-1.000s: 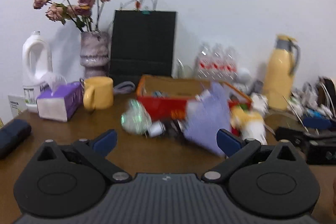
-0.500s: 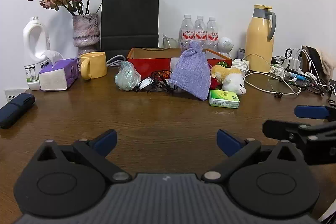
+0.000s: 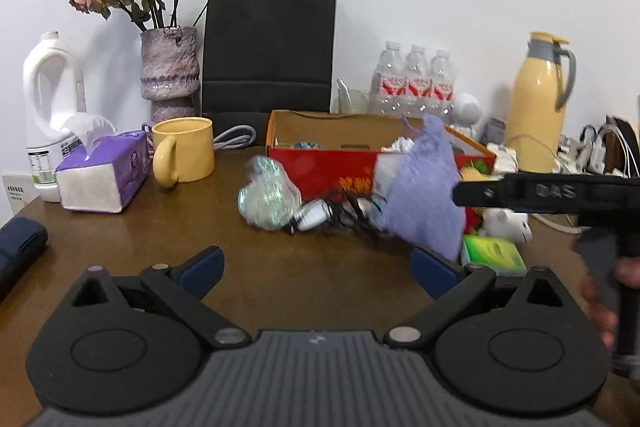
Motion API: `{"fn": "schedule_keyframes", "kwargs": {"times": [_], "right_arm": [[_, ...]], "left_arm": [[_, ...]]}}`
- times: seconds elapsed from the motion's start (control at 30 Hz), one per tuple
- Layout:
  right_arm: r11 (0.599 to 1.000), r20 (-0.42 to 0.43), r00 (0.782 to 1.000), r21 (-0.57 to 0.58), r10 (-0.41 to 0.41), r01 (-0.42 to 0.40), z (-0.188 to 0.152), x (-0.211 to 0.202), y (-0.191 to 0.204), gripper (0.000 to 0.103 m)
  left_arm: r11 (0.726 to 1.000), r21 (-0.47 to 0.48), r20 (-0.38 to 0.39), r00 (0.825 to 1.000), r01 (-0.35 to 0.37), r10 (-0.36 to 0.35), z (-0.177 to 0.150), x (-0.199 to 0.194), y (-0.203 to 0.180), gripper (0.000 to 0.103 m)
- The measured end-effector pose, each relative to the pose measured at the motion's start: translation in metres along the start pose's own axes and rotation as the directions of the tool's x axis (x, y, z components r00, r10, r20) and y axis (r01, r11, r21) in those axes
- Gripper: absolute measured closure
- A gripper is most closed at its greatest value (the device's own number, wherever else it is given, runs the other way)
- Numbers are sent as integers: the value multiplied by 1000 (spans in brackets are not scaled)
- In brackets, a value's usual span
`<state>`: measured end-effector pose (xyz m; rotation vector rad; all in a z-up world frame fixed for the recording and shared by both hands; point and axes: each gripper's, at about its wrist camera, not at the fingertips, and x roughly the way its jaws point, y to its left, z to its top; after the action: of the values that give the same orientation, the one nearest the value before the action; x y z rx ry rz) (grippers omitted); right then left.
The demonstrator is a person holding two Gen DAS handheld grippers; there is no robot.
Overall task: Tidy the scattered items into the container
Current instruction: 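Grasp the purple drawstring pouch with the right gripper while the left grasps the white plastic box, then carry the pouch and white box into the cardboard box and release both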
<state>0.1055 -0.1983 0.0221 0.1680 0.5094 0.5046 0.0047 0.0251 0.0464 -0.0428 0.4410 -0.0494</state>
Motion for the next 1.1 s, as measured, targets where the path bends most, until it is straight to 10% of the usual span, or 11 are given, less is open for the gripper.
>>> {"fn": "schedule_keyframes", "kwargs": {"times": [0.27,0.43,0.77,1.1], "right_arm": [[995,-22,997,59,77,-75,20,59,-21,24],[996,5,996,-13,86,-86,21,52,-15,91],[994,295,955,107,-24,-8,41,-29,-63,94],[993,304,950,108,-68,37,35,-30,-73,94]], "left_arm": [[1000,-11,-26,1000,-8,8,14,28,12,1],[1000,15,-32,999,17,-16,22,43,7,1],[983,22,-21,983,182,-182,73,113,-29,1],[996,-43,-66,995,-77,74,58,175,-98,0]]}}
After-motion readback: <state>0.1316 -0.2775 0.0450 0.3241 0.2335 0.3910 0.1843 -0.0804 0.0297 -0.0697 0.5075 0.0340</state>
